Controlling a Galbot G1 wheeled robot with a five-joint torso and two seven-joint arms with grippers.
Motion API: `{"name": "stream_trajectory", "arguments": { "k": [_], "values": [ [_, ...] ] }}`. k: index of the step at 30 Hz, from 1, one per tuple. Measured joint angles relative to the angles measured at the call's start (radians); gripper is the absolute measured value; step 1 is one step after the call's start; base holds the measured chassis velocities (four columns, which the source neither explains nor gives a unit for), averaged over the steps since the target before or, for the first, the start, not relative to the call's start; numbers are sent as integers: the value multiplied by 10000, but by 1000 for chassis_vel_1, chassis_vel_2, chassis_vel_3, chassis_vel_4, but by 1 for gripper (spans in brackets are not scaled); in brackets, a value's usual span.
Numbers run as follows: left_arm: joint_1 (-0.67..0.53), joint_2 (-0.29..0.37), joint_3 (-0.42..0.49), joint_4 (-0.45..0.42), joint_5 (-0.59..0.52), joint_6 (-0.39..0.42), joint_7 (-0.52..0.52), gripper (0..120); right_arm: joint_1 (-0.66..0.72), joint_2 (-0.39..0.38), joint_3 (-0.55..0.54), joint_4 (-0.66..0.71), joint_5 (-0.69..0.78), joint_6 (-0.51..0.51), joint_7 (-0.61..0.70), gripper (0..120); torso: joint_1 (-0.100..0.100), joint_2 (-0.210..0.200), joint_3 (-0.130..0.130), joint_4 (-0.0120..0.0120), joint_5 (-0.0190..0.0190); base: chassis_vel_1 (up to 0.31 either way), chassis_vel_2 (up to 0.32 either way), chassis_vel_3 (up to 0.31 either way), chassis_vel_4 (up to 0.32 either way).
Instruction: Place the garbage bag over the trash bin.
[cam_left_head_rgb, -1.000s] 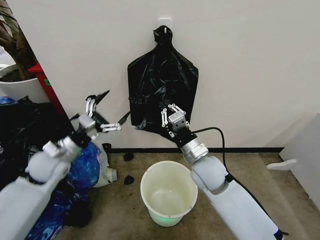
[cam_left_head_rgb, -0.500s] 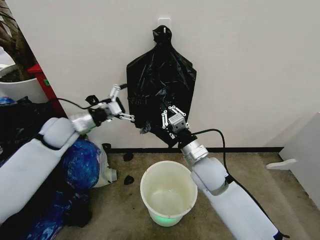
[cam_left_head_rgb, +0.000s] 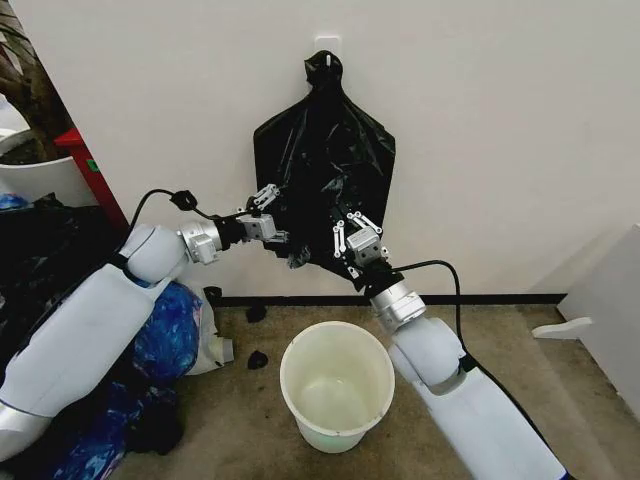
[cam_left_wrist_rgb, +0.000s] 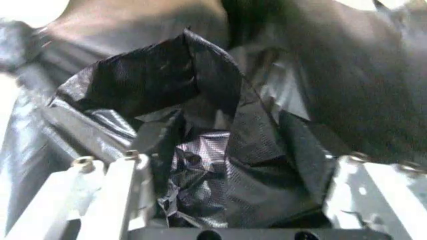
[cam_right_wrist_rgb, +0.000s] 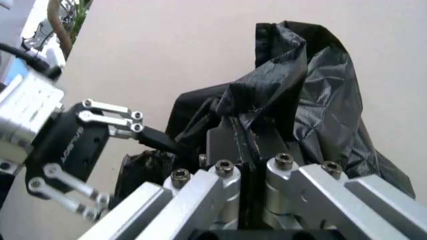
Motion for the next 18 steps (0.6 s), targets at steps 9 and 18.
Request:
{"name": "stream_trajectory", "arguments": {
  "k": [9, 18],
  "values": [
    [1108, -113, -358, -386, -4318, 428, -973, 19, -19, -25, 42, -24, -7, 65, 0, 0, 0, 0, 0, -2, 0, 0, 0, 0, 0],
    [2544, -945, -1697, -747, -6666, 483, -1209, 0, -125, -175, 255, 44, 404, 76, 69, 0, 0, 0, 0, -1, -1, 0, 0, 0, 0]
  ]
}}
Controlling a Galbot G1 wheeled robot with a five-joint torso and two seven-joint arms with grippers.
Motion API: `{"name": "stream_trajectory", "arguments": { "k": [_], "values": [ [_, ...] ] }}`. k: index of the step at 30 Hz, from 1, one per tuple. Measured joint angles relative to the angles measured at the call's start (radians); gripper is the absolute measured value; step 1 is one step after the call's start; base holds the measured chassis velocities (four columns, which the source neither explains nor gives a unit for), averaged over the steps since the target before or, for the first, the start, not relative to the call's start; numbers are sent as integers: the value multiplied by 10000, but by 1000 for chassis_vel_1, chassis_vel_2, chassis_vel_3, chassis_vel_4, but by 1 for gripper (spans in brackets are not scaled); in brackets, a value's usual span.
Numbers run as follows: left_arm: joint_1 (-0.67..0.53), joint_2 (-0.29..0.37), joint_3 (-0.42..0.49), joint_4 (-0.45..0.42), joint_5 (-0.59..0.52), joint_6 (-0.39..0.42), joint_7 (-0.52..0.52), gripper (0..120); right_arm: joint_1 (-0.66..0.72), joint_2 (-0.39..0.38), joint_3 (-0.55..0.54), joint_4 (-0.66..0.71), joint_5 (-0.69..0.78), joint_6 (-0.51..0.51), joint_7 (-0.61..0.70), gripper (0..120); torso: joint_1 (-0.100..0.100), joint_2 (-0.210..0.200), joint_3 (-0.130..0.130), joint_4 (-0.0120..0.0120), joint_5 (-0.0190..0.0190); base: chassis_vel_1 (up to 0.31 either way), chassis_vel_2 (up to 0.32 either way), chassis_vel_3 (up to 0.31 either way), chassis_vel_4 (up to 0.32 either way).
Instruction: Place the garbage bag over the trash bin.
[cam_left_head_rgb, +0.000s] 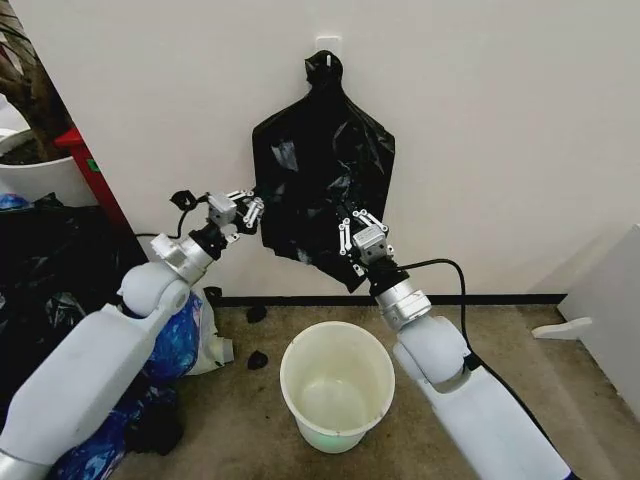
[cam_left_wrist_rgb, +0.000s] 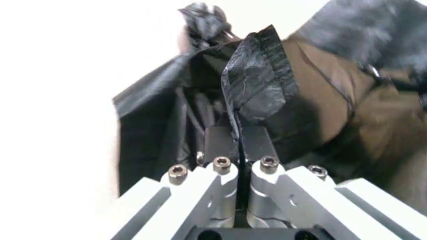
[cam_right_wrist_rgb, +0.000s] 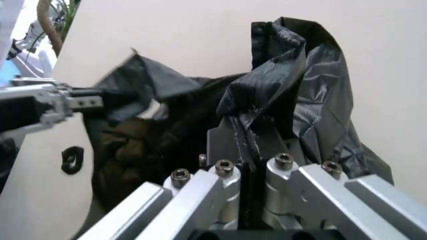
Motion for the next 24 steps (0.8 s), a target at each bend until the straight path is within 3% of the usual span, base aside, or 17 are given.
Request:
{"name": "stream_trajectory", "arguments": {
  "k": [9, 14, 18, 24],
  "values": [
    [1130, -599, -1118, -841, -1091, 0, -47, 0, -533, -338, 88, 639, 1564, -63, 680, 0, 0, 0, -1, 2, 4, 0, 0, 0, 0],
    [2229, -712, -1864, -1570, -994, -258, 165, 0, -2352, -1280, -166, 2269, 3030, -27, 1459, 0, 0, 0, -1, 0, 2, 0, 0, 0, 0],
    [3022, -603, -2219, -1917, -819, -483, 280, 0, -3509, -1707, -335, 3111, 3096, 327, 1576, 0, -1, 1, -2, -8, 1, 0, 0, 0, 0],
    [4839, 65, -2871, -2504, -203, -1181, 384, 0, -5059, -1819, -263, 3859, 2418, 1258, 1086, 0, -2, 0, -3, 4, 0, 0, 0, 0, 0]
  ]
}}
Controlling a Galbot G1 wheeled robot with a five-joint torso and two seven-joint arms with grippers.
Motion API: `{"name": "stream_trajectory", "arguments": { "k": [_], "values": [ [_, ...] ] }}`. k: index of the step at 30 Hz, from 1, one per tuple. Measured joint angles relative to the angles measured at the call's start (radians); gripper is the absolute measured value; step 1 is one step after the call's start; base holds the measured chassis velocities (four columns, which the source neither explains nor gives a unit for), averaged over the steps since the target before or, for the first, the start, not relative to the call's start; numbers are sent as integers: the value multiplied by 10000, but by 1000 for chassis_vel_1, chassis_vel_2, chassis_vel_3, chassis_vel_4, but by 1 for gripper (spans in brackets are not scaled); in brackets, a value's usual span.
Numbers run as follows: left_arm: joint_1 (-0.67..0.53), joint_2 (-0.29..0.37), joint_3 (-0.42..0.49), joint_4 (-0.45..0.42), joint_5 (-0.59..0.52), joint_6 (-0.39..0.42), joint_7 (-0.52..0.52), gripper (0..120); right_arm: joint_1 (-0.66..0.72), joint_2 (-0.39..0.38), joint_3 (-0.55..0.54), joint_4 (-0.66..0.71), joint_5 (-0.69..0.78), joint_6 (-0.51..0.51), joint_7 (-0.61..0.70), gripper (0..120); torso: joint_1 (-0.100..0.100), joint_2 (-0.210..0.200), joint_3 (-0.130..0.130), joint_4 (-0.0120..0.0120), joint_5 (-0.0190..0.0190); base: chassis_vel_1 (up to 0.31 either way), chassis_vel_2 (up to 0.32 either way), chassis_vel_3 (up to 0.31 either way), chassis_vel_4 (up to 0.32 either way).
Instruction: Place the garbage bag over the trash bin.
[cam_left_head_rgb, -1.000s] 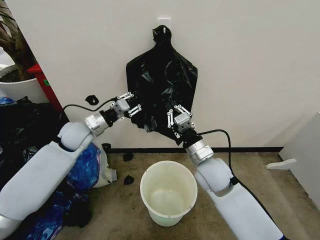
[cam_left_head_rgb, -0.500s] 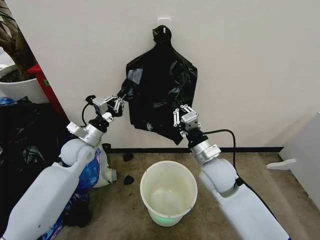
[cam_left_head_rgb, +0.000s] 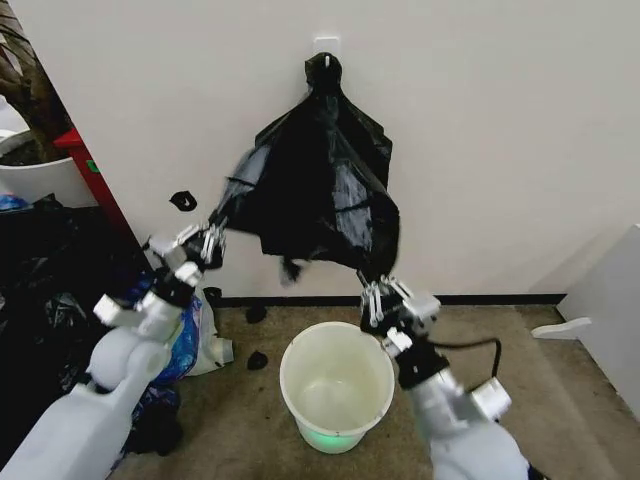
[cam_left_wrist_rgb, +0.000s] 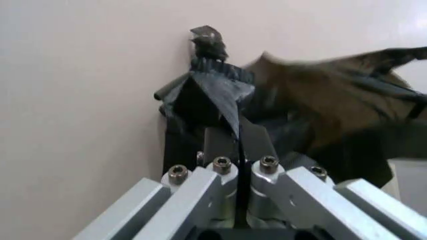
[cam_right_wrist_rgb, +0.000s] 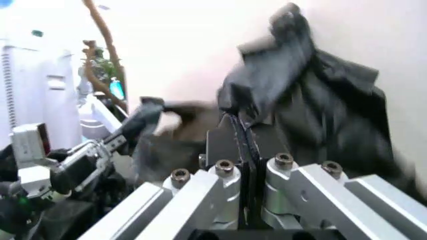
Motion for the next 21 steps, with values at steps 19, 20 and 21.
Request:
{"name": "stream_trajectory", "arguments": {
  "k": [19, 20, 21],
  "values": [
    [-258, 509, 45, -1943, -1352, 533, -6, 0, 104, 770, 2115, 376, -641, 958, -514, 0, 1, 0, 3, -6, 2, 0, 0, 0, 0],
    [-342, 499, 120, -1956, -1458, 657, -25, 0, 105, 765, 2098, 325, -578, 890, -385, 0, 2, 0, 3, -6, 3, 0, 0, 0, 0],
    [-390, 472, 233, -1950, -1535, 741, -33, 0, 106, 745, 2090, 229, -577, 874, -316, 0, 2, 0, 3, -6, 3, 0, 0, 0, 0]
  ]
}}
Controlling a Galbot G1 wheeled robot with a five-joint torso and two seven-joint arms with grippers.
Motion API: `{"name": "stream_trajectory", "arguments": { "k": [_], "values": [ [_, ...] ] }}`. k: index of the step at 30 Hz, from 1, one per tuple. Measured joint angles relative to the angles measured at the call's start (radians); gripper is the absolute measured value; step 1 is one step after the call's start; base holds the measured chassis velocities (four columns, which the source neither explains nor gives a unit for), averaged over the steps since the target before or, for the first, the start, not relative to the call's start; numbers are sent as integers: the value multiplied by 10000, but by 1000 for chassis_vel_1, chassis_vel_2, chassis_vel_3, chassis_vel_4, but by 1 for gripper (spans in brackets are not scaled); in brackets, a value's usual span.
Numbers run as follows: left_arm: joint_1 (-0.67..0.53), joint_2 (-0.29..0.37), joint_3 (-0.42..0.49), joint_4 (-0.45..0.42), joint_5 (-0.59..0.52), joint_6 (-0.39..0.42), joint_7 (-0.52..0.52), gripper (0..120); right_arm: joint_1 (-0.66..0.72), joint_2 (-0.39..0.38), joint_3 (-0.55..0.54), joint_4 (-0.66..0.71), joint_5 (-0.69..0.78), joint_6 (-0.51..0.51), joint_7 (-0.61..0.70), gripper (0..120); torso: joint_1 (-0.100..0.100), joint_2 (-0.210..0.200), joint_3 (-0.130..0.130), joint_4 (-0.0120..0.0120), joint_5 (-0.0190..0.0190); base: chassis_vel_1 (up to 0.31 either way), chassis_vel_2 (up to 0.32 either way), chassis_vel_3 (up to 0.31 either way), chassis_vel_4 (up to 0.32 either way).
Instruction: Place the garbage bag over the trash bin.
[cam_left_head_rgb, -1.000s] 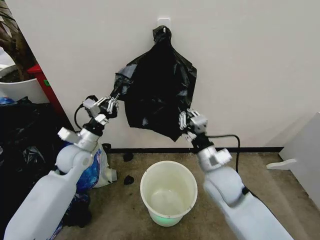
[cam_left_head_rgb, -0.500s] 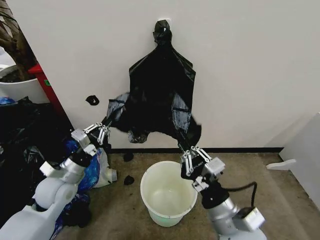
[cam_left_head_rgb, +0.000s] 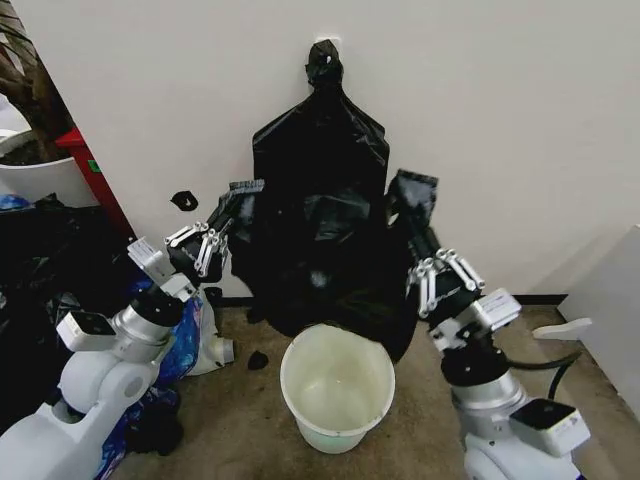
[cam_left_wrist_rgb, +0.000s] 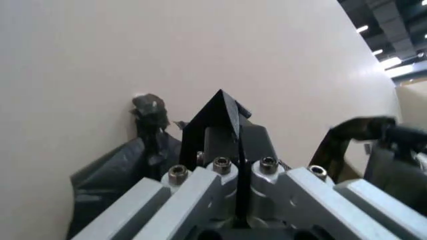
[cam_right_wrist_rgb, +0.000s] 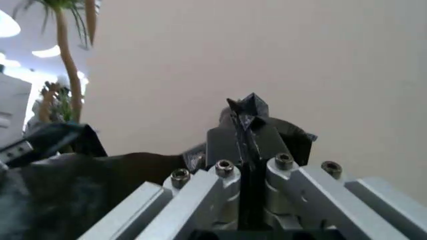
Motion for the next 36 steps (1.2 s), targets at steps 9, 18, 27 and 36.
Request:
{"name": "stream_trajectory", "arguments": {
  "k": [9, 18, 27, 36],
  "values": [
    [164, -391, 473, 46, -213, 286, 11, 0, 112, -153, 115, -186, -43, -343, 618, 0, 0, 0, 0, 1, -3, 0, 0, 0, 0],
    [183, -426, 327, -968, -1158, 789, -170, 0, 98, -104, 107, 283, -48, -486, 896, 0, 0, 0, 0, 1, -1, 0, 0, 0, 0],
    [407, -568, 321, -1394, -1383, 952, -257, 0, 46, -146, 208, 656, 6, -544, 959, 0, 0, 0, 0, 1, -1, 0, 0, 0, 0],
    [926, -1042, 693, -1238, -1173, 1008, -255, 0, 5, -139, 41, 158, -19, -621, 1008, 0, -1, 0, 0, 1, -1, 0, 0, 0, 0]
  ]
}}
